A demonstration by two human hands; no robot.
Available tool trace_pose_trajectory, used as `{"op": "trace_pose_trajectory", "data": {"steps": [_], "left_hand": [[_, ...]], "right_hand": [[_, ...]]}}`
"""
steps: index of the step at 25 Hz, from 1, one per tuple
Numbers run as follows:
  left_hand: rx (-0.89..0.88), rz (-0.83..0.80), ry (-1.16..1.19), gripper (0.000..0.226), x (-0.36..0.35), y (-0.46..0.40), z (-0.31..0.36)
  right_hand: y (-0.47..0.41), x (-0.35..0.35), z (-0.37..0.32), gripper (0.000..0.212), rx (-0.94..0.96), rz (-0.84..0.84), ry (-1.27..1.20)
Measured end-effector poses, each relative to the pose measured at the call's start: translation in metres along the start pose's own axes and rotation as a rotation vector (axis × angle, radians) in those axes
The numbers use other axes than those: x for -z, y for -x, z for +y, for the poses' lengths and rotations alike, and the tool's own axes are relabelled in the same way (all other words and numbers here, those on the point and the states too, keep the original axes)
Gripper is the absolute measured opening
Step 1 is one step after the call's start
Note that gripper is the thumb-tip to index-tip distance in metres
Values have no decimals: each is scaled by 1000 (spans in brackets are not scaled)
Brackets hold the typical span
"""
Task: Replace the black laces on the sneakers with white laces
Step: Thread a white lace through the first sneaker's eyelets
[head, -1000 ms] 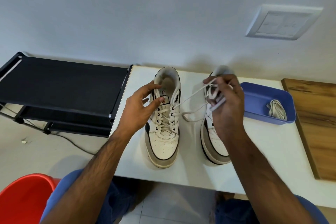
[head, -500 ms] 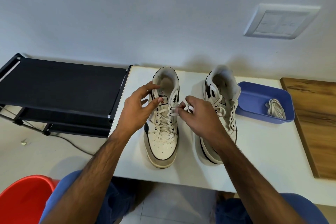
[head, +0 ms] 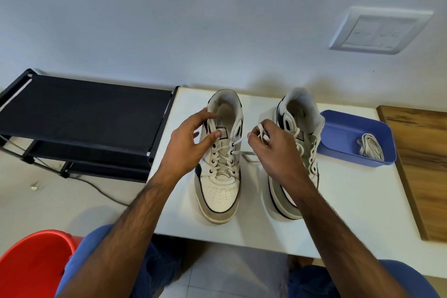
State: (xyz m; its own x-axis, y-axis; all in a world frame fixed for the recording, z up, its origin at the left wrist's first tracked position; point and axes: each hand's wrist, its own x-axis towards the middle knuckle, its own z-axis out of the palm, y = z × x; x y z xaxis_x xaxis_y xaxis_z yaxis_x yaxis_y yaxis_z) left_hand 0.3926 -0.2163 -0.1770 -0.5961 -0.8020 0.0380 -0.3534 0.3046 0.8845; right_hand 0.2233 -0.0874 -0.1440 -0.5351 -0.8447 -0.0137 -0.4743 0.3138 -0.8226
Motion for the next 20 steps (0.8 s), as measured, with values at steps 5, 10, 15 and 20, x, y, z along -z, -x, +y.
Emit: {"op": "trace_pose_trajectory", "data": {"steps": [5, 10, 15, 20], "left_hand": [[-18, 17, -59, 37, -3, 1, 3], [-113, 32, -177, 29, -3, 3, 5], [-301, -21, -530, 14, -6, 9, 7], [-309, -41, -612, 22, -7, 11, 10]], "right_hand": [[1, -2, -1, 24, 5, -7, -21], [0, -1, 1, 20, 26, -27, -32], [0, -2, 6, 28, 97, -100, 90], [-3, -14, 10, 24, 144, -60, 202]]}}
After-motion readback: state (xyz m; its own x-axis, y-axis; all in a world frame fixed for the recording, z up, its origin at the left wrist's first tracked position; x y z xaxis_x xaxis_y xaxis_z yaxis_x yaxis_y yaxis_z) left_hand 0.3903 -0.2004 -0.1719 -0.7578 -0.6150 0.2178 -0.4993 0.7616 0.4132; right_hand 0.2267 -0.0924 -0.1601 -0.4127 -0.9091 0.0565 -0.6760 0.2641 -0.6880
